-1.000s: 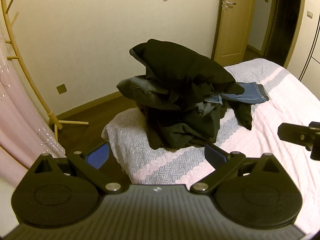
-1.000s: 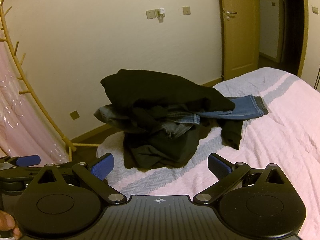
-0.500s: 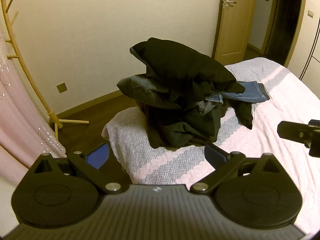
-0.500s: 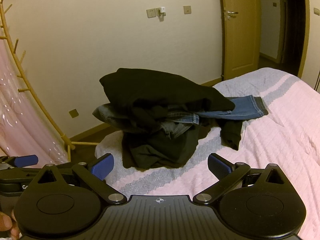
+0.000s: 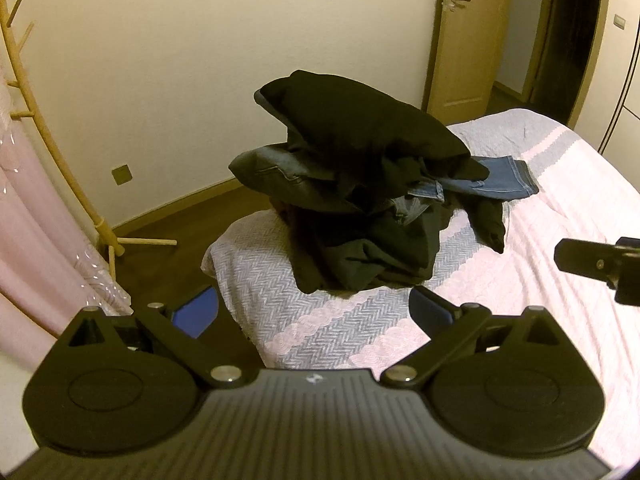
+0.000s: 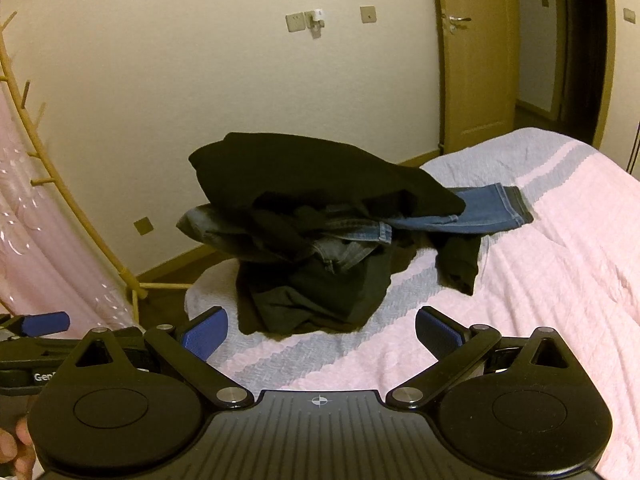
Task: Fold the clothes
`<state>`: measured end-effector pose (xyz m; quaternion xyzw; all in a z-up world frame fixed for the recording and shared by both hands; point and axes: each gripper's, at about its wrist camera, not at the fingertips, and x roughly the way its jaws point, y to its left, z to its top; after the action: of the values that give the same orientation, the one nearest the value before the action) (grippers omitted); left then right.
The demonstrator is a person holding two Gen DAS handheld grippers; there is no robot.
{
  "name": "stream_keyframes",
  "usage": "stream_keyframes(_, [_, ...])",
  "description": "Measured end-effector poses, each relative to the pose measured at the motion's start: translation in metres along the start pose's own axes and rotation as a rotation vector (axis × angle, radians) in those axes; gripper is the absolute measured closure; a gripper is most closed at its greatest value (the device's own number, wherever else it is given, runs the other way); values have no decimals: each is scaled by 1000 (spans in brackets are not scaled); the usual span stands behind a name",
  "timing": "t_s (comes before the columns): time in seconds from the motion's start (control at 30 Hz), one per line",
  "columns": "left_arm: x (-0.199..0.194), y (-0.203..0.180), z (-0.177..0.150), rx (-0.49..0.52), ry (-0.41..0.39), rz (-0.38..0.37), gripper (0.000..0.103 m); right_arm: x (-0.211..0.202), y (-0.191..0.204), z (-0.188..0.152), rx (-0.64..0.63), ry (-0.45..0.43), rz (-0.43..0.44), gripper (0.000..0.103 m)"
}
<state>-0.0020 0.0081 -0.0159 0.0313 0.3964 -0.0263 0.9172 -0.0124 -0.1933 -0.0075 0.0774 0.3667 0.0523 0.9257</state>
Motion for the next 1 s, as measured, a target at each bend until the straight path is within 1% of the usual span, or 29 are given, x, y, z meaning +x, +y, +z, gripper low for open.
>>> stream_keyframes(0.27, [-1, -4, 1, 3, -1, 4, 3, 3, -8, -2, 8, 4, -4, 1])
stream_keyframes(0.43, [-2, -7, 2, 24, -19, 3, 3, 0, -8, -4, -53, -61, -34, 1])
stream_keyframes(0.6, [-1, -5, 7, 76, -57, 37, 3, -4, -8, -6, -114, -127, -65, 1])
stream_keyframes(0.67, [1, -2, 11, 112, -84, 38, 3, -6, -1, -8, -181, -163, -93, 1])
stream_keyframes(0.77, [4, 3, 22, 203, -146, 31, 3, 0, 5, -13, -256, -196, -49, 1])
stream_keyframes(0.83, [9, 6, 31, 277, -183, 31, 3, 8, 7, -13, -268, -237, -39, 1])
stream_keyframes(0.9, [19, 9, 41, 355, -212, 29, 2, 21, 12, -9, -320, -225, -11, 1])
stream_keyframes(1.0, [45, 14, 58, 481, -236, 19, 2, 44, 24, 1, -409, -206, 31, 1])
